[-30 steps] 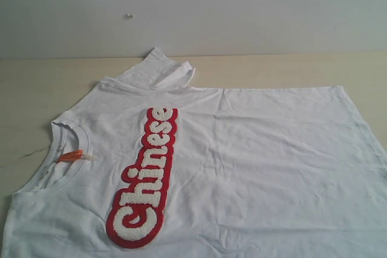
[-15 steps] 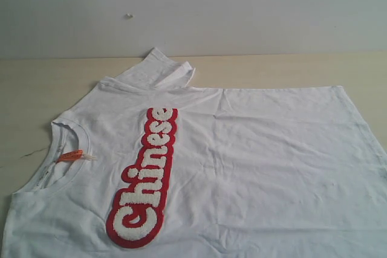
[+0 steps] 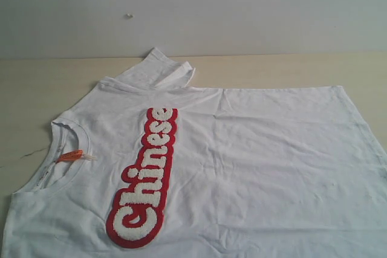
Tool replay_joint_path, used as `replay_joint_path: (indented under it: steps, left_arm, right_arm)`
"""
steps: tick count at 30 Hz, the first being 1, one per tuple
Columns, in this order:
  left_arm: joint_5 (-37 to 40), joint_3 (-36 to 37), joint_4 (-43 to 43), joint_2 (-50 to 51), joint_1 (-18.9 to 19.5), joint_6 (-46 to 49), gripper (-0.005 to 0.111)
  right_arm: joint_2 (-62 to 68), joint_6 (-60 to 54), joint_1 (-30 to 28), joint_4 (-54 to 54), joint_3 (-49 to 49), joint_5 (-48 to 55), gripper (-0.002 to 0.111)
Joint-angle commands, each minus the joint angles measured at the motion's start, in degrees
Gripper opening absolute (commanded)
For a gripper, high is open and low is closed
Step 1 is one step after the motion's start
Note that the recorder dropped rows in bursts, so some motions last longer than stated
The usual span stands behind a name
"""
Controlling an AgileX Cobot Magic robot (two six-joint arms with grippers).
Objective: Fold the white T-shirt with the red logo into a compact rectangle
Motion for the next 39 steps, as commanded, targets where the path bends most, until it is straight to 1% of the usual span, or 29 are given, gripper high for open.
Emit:
replay_joint_path:
  steps: [1, 5, 8, 13, 17, 22, 26, 32, 34, 39]
  left_arm:
    - [-0.7, 0.0, 0.1, -0.4, 0.2, -0.5, 0.0]
    - [1.3, 0.0, 0.1, -0.4, 0.2, -0.5, 0.0]
    - [1.5, 0.0, 0.1, -0.4, 0.2, -0.5, 0.0]
    - [1.3, 0.0, 0.1, -0.4, 0.2, -5.5, 0.0]
    - [0.3, 0.0, 0.1, -0.4, 0.2, -8.7, 0.0]
    - [3.1, -2.2, 0.1, -0.4, -0.5, -9.0, 0.0]
    - [6.4, -5.2, 0.2, 3.6, -2.9, -8.5, 0.0]
    - [6.5, -11.1, 0.2, 14.9, -8.1, -5.8, 0.0]
    - [6.5, -13.6, 0.3, 19.1, -9.8, -4.8, 0.0]
    - [7.6, -22.5, 0.3, 31.5, -14.4, 2.9, 0.0]
  right_arm:
    - [-0.4, -0.1, -0.3, 1.8, 0.3, -0.9, 0.0]
    - [-0.4, -0.1, -0.3, 1.8, 0.3, -0.9, 0.0]
    - [-0.4, -0.1, -0.3, 1.8, 0.3, -0.9, 0.0]
    - [-0.4, 6.3, -0.3, 4.4, 0.3, -0.9, 0.0]
    - [-0.4, 5.6, -0.3, 4.4, 0.3, -2.2, 0.0]
    - [-0.4, 5.6, -0.3, 4.4, 0.3, -3.3, 0.0]
    - [-0.4, 5.3, -0.3, 4.1, -2.5, -3.0, 0.0]
    - [0.8, 0.3, -0.3, 3.5, -8.2, -1.7, 0.0]
    - [3.3, -2.5, -0.3, 3.5, -10.1, -1.0, 0.0]
    - [11.8, -9.3, -0.3, 2.9, -15.5, 3.0, 0.0]
